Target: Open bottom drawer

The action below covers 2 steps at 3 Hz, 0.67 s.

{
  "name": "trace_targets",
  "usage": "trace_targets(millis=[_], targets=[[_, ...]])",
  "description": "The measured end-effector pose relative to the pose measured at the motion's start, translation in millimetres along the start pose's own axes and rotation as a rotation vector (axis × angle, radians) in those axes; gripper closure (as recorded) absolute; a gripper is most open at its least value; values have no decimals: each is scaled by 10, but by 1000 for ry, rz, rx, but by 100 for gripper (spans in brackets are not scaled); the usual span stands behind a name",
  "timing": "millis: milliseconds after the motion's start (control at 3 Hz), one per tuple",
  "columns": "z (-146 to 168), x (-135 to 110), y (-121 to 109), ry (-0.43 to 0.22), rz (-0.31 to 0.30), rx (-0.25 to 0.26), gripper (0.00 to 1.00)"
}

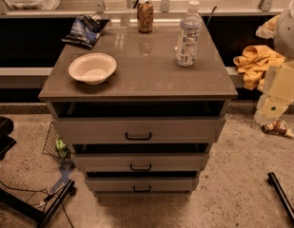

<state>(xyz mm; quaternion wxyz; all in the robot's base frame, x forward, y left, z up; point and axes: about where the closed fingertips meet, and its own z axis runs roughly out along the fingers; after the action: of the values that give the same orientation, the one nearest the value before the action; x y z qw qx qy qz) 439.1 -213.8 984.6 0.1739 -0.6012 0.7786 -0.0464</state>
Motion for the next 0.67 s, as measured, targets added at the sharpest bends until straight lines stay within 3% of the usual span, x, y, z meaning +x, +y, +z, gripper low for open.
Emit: trace_targets(millis=[333,667], targets=[[43,-16,-13,3,6,10,0],[459,28,64,-23,55,-16,0]])
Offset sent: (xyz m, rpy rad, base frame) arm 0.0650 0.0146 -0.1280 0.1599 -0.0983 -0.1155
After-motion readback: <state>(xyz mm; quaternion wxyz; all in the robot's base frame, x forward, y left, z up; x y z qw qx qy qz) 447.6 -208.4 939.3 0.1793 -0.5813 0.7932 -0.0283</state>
